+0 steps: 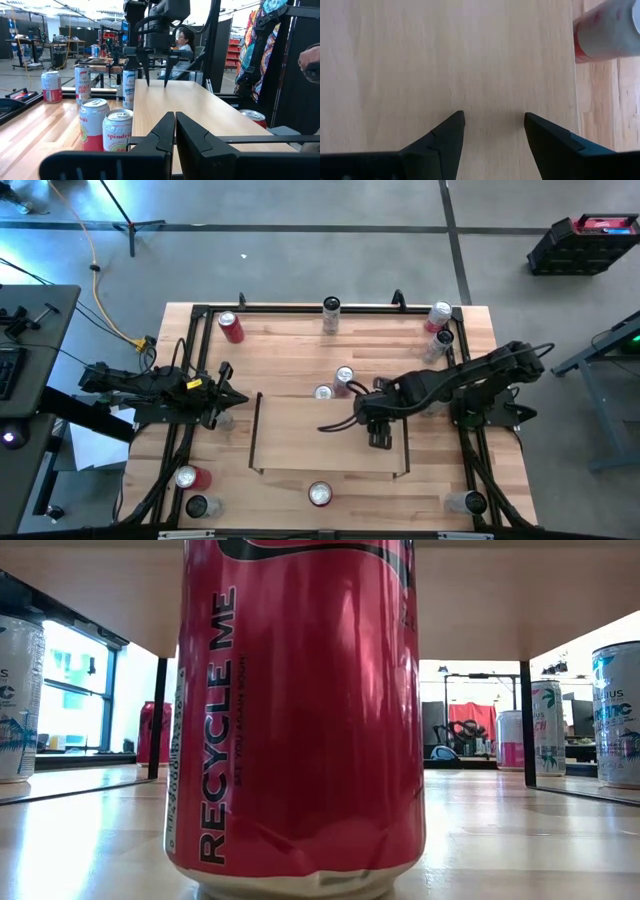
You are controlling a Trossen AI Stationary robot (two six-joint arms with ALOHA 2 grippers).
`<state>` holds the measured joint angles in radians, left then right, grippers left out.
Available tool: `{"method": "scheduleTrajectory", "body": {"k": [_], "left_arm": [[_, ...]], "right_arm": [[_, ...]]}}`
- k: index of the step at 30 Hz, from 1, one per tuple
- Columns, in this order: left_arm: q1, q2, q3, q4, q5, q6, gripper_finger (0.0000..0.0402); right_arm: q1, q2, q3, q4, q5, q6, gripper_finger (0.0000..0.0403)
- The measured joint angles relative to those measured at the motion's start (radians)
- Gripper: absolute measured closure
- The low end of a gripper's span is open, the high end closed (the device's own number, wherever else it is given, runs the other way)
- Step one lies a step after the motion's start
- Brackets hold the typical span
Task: Place canned beverage on shelf
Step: Move the shelf to the center of the table, then put the bottom right red-black soda can on the shelf
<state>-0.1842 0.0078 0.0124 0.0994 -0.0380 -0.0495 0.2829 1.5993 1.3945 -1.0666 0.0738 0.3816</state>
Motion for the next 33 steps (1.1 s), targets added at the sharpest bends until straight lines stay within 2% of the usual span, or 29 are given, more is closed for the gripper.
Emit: {"method": "scheduleTrajectory", "body": {"k": [3,7,10,19,25,33], "left_arm": [[0.000,0.000,0.000,0.000,0.000,0.000,0.0396],[0.000,0.000,0.000,0.000,0.000,0.000,0.0396],[0.000,0.000,0.000,0.000,0.000,0.000,0.0396],[0.000,0.000,0.000,0.000,0.000,0.000,0.0396],[0.000,0.000,0.000,0.000,0.000,0.000,0.0396],[0.000,0.000,0.000,0.000,0.000,0.000,0.0396]], "right_arm": [[0.012,0.003,0.068,0.004,-0.006,-0.029,0.0206],[0.070,0.000,0.174,0.063,0.090,-0.138,0.0206],[0.128,0.000,0.211,0.186,0.129,-0.261,0.0206],[0.245,0.000,0.121,0.585,0.118,-0.485,0.0201],[0.250,0.018,0.094,0.676,0.097,-0.513,0.0160],[0.249,0.134,0.137,0.732,0.054,-0.575,0.0099]]}}
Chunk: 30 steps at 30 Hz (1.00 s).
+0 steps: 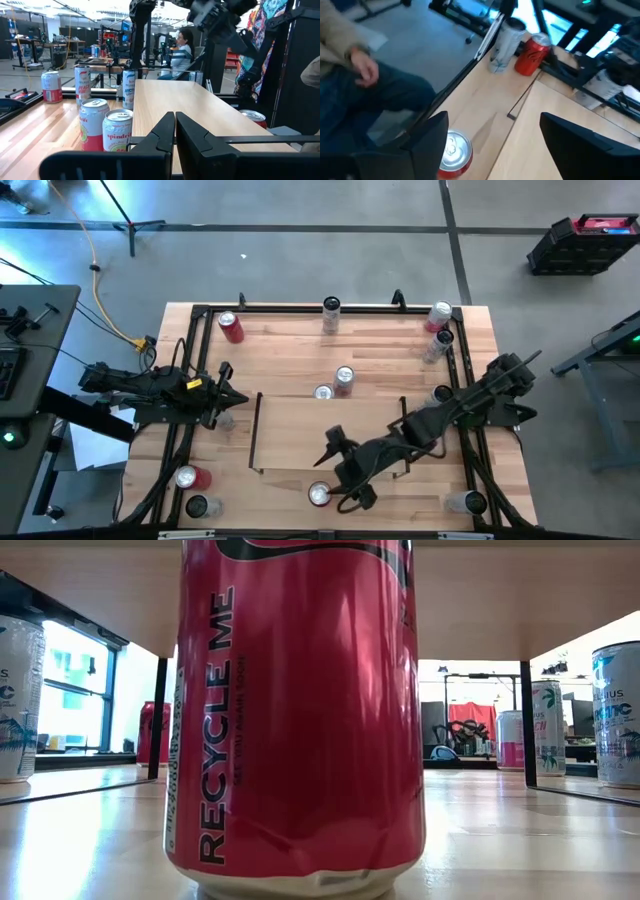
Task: Place canned beverage on shelf
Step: Put the bottom right red-black soda can on the shelf
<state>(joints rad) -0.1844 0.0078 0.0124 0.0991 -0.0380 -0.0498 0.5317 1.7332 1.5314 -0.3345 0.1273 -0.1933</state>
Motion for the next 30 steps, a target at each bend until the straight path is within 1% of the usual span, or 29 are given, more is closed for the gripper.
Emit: {"method": "scheduleTrajectory", "body": {"k": [2,6,9,14,19,23,30], "left_arm": [[0.000,0.000,0.000,0.000,0.000,0.000,0.0396],[0.000,0.000,0.000,0.000,0.000,0.000,0.0396],[0.000,0.000,0.000,0.000,0.000,0.000,0.0396],[0.000,0.000,0.000,0.000,0.000,0.000,0.0396],[0.000,0.000,0.000,0.000,0.000,0.000,0.0396],[0.000,0.000,0.000,0.000,0.000,0.000,0.0396],[0.000,0.000,0.000,0.000,0.000,0.000,0.0396]], "right_arm": [[0.001,0.038,0.038,-0.028,-0.026,-0.015,0.0091],[0.000,0.116,0.143,-0.124,-0.055,0.011,0.0084],[-0.002,0.182,0.248,-0.236,-0.057,0.013,0.0080],[0.006,0.313,0.461,-0.390,-0.072,0.007,0.0073],[0.030,0.420,0.610,-0.514,-0.103,-0.073,0.0072],[0.045,0.470,0.653,-0.542,-0.136,-0.078,0.0072],[0.060,0.487,0.646,-0.568,-0.118,-0.088,0.0072]]}}
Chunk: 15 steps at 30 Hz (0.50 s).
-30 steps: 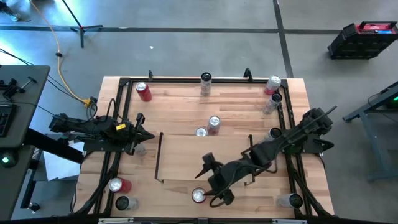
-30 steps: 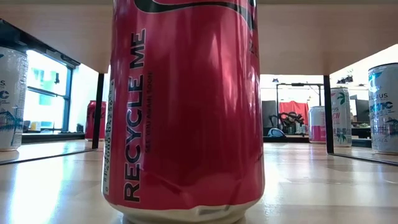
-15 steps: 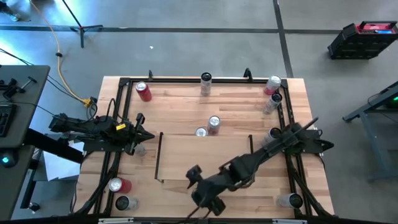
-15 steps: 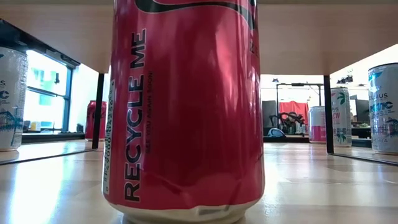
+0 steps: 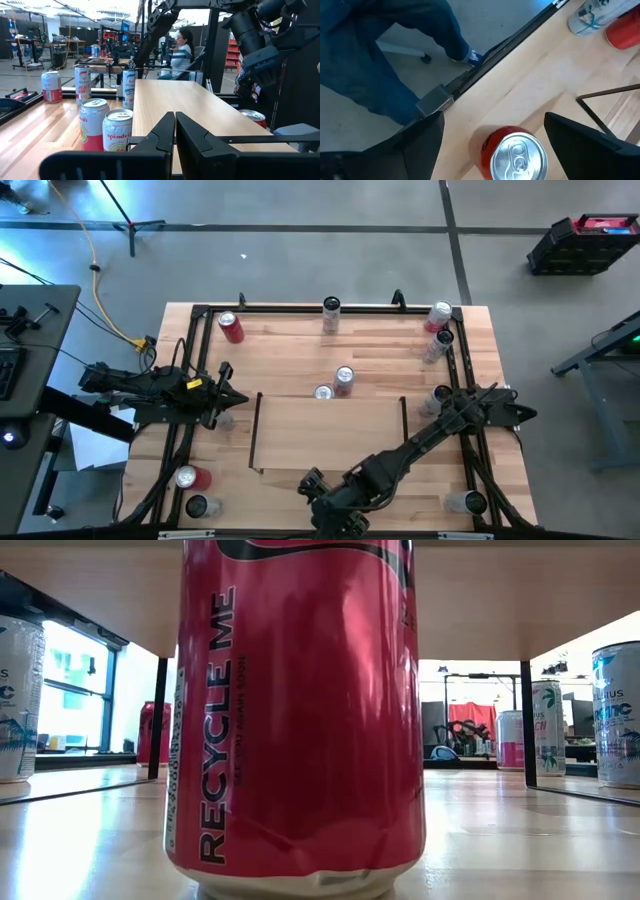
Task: Place canned beverage on shelf
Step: Put the bottom right red-black soda can on the shelf
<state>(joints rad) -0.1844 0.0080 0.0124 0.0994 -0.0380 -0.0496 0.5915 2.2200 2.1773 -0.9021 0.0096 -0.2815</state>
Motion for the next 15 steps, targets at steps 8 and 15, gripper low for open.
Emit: {"method": "scheduleTrajectory", "body": {"k": [8,15], "left_arm": [[0.000,0.000,0.000,0.000,0.000,0.000,0.0396],[0.000,0.000,0.000,0.000,0.000,0.000,0.0396]], "right_arm": [[-0.009,0.008,0.000,-0.004,0.007,-0.116,0.0072],[-0.043,0.018,0.000,-0.033,-0.016,-0.147,0.0072]]}}
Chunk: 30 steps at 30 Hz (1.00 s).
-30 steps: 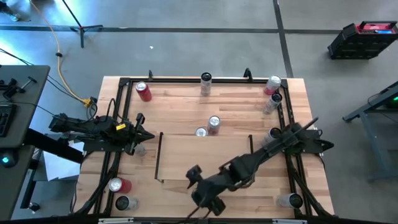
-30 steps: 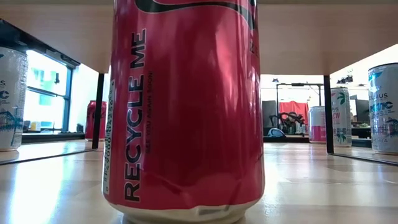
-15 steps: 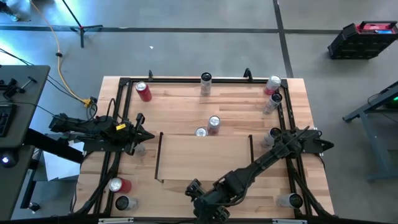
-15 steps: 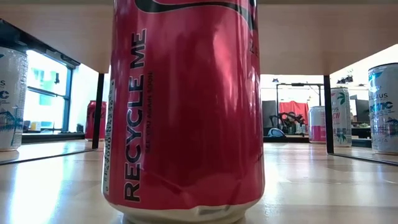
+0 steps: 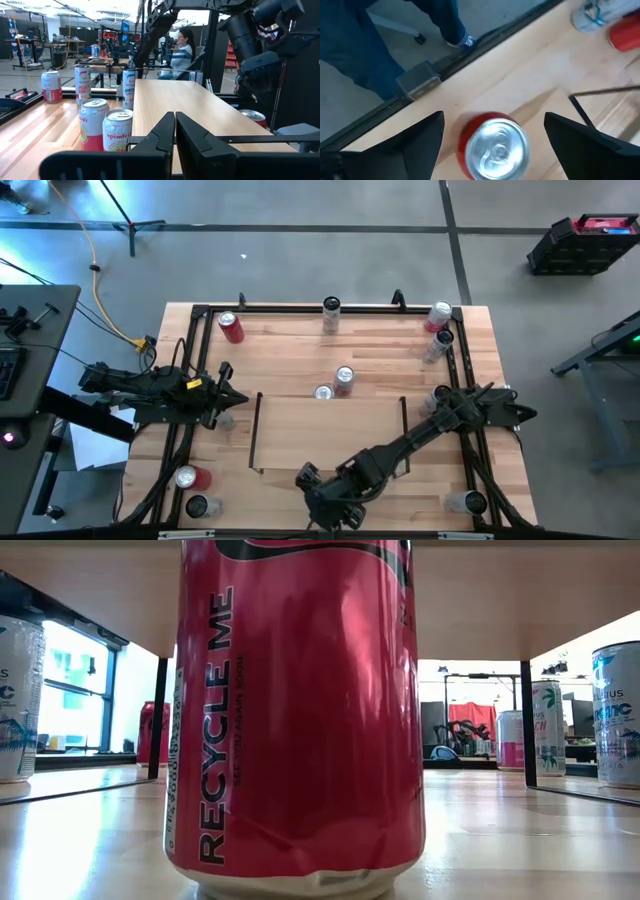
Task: Place canned beverage on shelf
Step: Put the bottom right red-black soda can on the shelf
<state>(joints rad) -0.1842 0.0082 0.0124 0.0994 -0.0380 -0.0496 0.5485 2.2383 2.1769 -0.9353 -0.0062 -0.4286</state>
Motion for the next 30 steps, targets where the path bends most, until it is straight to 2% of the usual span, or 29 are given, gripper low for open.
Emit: {"method": "scheduleTrajectory", "body": {"k": [11,16,30], "left_arm": [[0.000,0.000,0.000,0.000,0.000,0.000,0.0396],[0.000,0.000,0.000,0.000,0.000,0.000,0.0396],[0.000,0.000,0.000,-0.001,0.000,0.000,0.0396]], "right_arm": [[-0.048,0.020,-0.002,-0.011,-0.098,-0.041,0.0072],[-0.052,0.030,-0.002,-0.028,-0.103,-0.134,0.0072],[-0.052,0.054,-0.001,-0.084,-0.127,-0.142,0.0072]]}}
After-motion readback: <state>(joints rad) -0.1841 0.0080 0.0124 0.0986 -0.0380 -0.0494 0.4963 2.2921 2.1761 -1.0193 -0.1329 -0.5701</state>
